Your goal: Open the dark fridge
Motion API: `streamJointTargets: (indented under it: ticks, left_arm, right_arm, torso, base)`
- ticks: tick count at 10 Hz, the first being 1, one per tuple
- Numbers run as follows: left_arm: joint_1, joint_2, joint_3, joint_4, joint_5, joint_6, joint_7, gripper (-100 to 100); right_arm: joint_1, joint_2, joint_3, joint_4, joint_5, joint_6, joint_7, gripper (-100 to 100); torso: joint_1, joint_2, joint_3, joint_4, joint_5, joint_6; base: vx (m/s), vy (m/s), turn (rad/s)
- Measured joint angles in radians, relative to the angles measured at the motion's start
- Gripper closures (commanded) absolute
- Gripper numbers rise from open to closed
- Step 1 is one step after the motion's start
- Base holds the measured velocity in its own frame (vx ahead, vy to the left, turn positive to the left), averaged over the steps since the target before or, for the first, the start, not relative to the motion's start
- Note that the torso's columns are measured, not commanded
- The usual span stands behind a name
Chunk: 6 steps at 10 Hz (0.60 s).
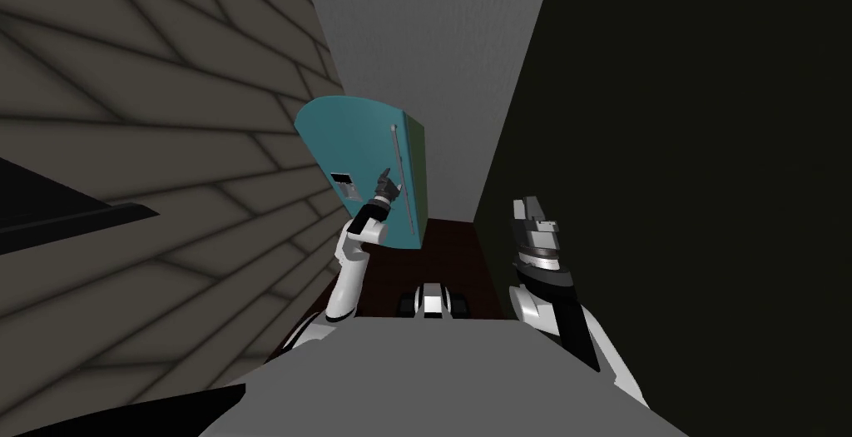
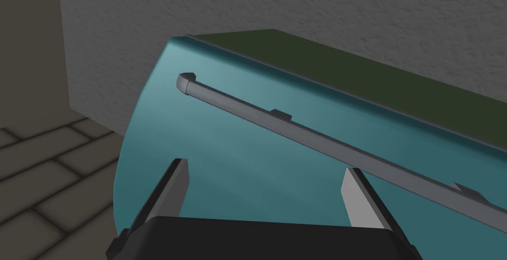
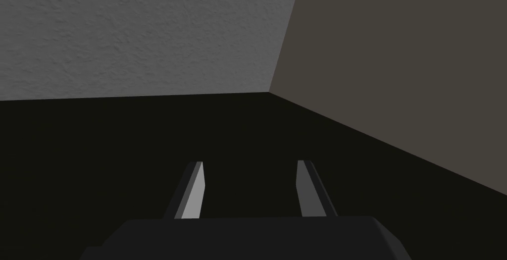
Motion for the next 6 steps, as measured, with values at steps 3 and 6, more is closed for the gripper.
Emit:
streamJointTargets:
  ticks: [3, 6]
  left_arm:
    - [-0.073, 0.014, 0.003, 0.02, 0.001, 0.077, 0.025, -100]
    - [-0.14, 0.016, 0.001, 0.037, -0.008, 0.151, 0.047, -100]
  right_arm:
    - [0.0, 0.0, 0.0, 0.0, 0.0, 0.0, 0.0, 0]
    - [0.0, 0.0, 0.0, 0.0, 0.0, 0.0, 0.0, 0]
  torso:
    - [0.0, -0.001, -0.001, 0.0, 0.0, 0.0]
    - [-0.001, -0.001, 0.0, 0.0, 0.0, 0.0]
  base:
    - [0.04, -0.023, -0.008]
    - [0.042, -0.027, -0.007]
